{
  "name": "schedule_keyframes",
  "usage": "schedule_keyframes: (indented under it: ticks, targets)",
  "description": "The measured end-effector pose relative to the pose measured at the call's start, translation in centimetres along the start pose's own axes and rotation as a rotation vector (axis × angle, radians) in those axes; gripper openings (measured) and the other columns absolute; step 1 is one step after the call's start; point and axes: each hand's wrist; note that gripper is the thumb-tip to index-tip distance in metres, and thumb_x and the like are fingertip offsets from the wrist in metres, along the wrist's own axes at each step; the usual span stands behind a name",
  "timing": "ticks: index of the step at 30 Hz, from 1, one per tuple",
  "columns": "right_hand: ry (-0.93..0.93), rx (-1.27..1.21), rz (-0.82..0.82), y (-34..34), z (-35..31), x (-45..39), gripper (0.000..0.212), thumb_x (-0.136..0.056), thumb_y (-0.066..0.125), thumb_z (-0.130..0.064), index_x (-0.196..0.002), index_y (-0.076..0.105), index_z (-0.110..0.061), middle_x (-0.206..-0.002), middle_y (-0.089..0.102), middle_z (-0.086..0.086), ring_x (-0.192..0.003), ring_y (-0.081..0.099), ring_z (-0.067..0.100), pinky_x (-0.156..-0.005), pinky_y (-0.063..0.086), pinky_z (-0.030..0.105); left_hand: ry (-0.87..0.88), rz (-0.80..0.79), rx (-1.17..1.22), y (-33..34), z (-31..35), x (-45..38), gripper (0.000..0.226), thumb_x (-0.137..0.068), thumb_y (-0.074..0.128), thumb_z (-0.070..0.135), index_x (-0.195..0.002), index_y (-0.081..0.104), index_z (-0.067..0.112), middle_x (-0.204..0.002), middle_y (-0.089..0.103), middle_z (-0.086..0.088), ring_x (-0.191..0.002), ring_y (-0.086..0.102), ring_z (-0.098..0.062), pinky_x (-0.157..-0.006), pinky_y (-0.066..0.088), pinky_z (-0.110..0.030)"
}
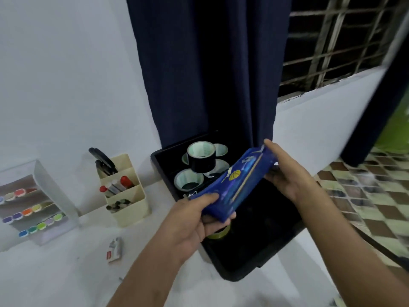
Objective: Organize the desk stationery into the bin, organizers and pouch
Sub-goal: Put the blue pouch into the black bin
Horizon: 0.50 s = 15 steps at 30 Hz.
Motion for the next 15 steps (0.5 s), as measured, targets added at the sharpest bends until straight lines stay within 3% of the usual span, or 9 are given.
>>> schedule_keyframes:
  ticks: [3, 7, 9, 12, 15]
  targets:
    - [0.088, 0.009, -0.062, -0.8, 1.9, 0.3, 0.029, -0.082, 0.070, -0.019, -0.107, 0.067, -0.005, -0.089, 0.072, 0.007, -0.069, 0.068, 0.014, -0.056, 0.057, 0.024, 0.000, -0.019, -0.067, 1.1, -1.3, -0.9, 0.023, -0.088, 0.061, 0.006, -0.111, 0.060, 0.004, -0.097, 0.072, -0.021, -0.071, 0.072, -0.030, -0.058, 0.060, -0.033]
    - [0.122, 0.063, -0.037, -2.0, 2.6, -0.3, 0.037, -0.084, 0.053, 0.009, -0.119, 0.060, -0.003, -0.097, 0.069, 0.014, -0.076, 0.067, 0.024, -0.062, 0.059, 0.032, 0.069, 0.034, -0.578, 0.9, -2.5, -1.5, 0.023, -0.083, 0.070, 0.020, -0.105, 0.065, 0.013, -0.092, 0.073, -0.012, -0.066, 0.069, -0.015, -0.063, 0.059, -0.029]
    - [0.137, 0.064, -0.071, -2.4, 2.6, -0.6, 0.036, -0.083, 0.050, 0.010, -0.113, 0.062, -0.005, -0.096, 0.069, 0.015, -0.075, 0.068, 0.024, -0.064, 0.059, 0.032, 0.129, 0.076, -0.721, 0.8, -3.0, -1.9, 0.018, -0.081, 0.071, 0.021, -0.098, 0.065, 0.014, -0.088, 0.073, -0.009, -0.065, 0.068, -0.018, -0.059, 0.059, -0.029]
    - [0.173, 0.085, -0.145, -2.4, 2.5, -0.4, 0.022, -0.081, 0.061, -0.002, -0.101, 0.067, -0.009, -0.093, 0.072, 0.012, -0.073, 0.070, 0.022, -0.070, 0.058, 0.034, 0.228, 0.130, -0.894, 0.7, -3.6, -3.0, 0.018, -0.081, 0.070, 0.022, -0.092, 0.058, 0.017, -0.083, 0.070, -0.001, -0.067, 0.068, -0.023, -0.060, 0.057, -0.032]
    - [0.076, 0.151, -0.107, -2.5, 2.8, -0.3, 0.029, -0.073, 0.076, -0.003, -0.101, 0.068, -0.004, -0.095, 0.073, 0.013, -0.078, 0.071, 0.023, -0.074, 0.060, 0.035, 0.360, 0.140, -1.077, 0.9, -3.9, -3.6, 0.025, -0.085, 0.065, 0.021, -0.105, 0.050, 0.023, -0.085, 0.061, 0.010, -0.071, 0.061, -0.004, -0.058, 0.046, -0.011]
Point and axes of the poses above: each hand's wrist, its own x-axis away from the middle knuckle, its own y-axis out of the palm, z = x × y
